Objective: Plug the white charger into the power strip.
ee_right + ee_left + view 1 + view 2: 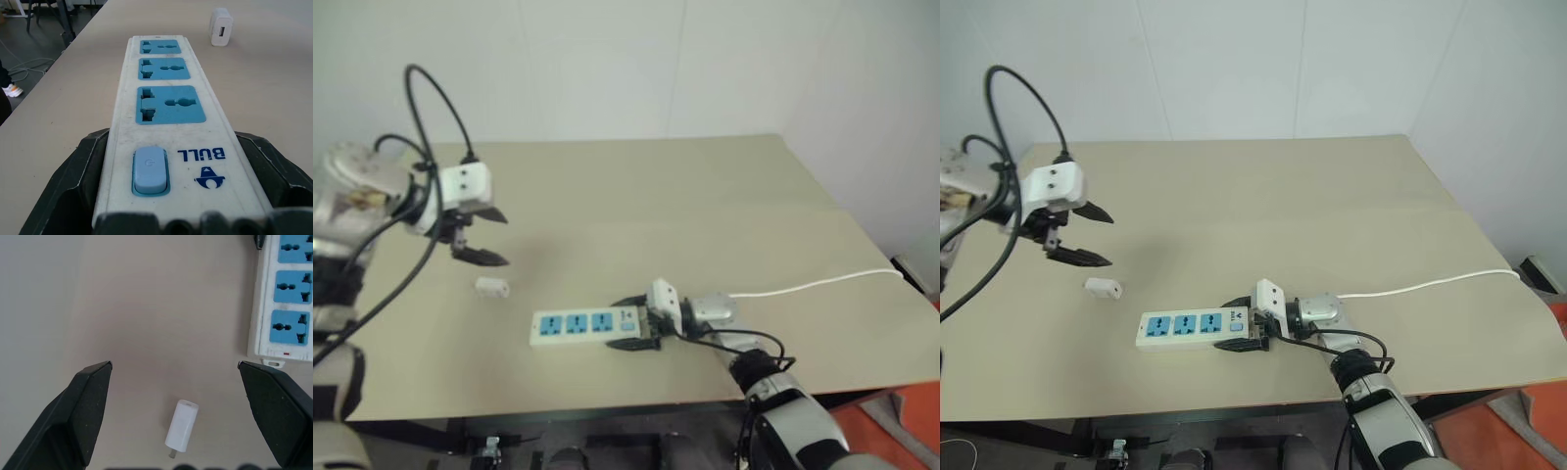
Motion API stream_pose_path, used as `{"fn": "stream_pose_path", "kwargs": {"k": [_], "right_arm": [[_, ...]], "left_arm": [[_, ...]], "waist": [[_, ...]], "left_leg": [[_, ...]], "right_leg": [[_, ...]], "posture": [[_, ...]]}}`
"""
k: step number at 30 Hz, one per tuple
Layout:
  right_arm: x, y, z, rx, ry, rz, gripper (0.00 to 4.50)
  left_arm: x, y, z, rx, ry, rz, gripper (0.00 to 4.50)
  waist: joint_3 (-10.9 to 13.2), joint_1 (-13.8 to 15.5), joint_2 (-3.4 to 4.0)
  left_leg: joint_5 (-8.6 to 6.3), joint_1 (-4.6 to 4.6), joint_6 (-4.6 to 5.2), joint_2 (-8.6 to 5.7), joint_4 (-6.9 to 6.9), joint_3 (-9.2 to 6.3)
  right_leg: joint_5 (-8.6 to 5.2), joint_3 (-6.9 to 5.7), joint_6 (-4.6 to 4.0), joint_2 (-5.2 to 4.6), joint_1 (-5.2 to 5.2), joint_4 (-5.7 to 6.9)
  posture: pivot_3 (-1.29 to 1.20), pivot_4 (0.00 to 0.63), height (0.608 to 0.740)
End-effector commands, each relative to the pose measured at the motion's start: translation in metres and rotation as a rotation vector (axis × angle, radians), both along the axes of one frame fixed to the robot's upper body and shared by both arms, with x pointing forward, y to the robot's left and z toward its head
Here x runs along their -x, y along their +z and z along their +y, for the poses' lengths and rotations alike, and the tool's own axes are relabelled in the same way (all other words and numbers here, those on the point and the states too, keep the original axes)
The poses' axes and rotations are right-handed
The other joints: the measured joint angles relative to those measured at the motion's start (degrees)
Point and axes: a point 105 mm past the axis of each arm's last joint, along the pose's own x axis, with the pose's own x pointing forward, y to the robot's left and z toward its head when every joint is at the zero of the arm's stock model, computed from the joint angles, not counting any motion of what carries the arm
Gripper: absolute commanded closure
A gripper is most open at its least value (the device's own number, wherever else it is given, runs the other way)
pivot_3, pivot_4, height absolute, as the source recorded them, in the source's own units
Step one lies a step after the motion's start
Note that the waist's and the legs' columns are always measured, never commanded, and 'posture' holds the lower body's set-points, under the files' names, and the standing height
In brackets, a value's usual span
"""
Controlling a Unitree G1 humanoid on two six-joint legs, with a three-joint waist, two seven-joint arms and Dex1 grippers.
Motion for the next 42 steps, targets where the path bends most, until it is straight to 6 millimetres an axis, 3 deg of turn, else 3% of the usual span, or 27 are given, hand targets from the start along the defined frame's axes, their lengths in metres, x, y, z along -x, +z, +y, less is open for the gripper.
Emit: {"fn": "stream_pose_path", "kwargs": {"k": [1,8,17,26,42], "right_arm": [[0.003,0.001,0.001,0.006,0.016,-0.024,1.07],[0.004,-0.001,-0.005,0.024,0.011,-0.016,1.07],[0.002,0.002,-0.004,0.02,0.002,-0.02,1.07],[0.003,0.003,-0.002,0.009,0.001,-0.018,1.07],[0.006,0.003,-0.003,0.004,-0.009,-0.012,1.07]], "left_arm": [[-0.004,-0.002,0.012,-0.115,0.016,0.04,0.0],[-0.005,-0.034,0.027,-0.333,-0.017,0.179,0.0],[-0.005,-0.059,0.019,-0.38,-0.069,0.257,0.0],[-0.014,-0.077,0.022,-0.495,-0.056,0.23,0.0],[-0.019,-0.098,0.016,-0.499,-0.019,0.244,0.0]], "waist": [[0.0,-0.43,0.0],[0.01,-0.36,-0.01],[0.02,0.31,-0.02],[0.02,0.34,-0.02],[0.02,0.32,-0.02]], "left_leg": [[0.0,-0.01,0.0,0.0,-0.01,0.0],[0.0,-0.09,0.0,-0.09,0.01,-0.01],[0.0,-0.1,0.0,-0.08,0.04,-0.01],[0.0,-0.09,0.0,-0.09,0.06,-0.01],[0.0,-0.09,0.0,-0.09,0.08,-0.01]], "right_leg": [[0.0,-0.01,0.0,0.0,-0.01,0.03],[-0.02,-0.01,0.03,-0.1,-0.08,0.07],[-0.03,-0.01,0.06,-0.1,-0.1,0.13],[-0.03,-0.01,0.06,-0.11,-0.1,0.19],[-0.03,-0.01,0.06,-0.11,-0.1,0.23]], "posture": [[0.0,0.15,0.74],[0.0,0.15,0.74],[0.0,0.15,0.74],[0.0,0.15,0.74],[0.0,0.15,0.74]]}}
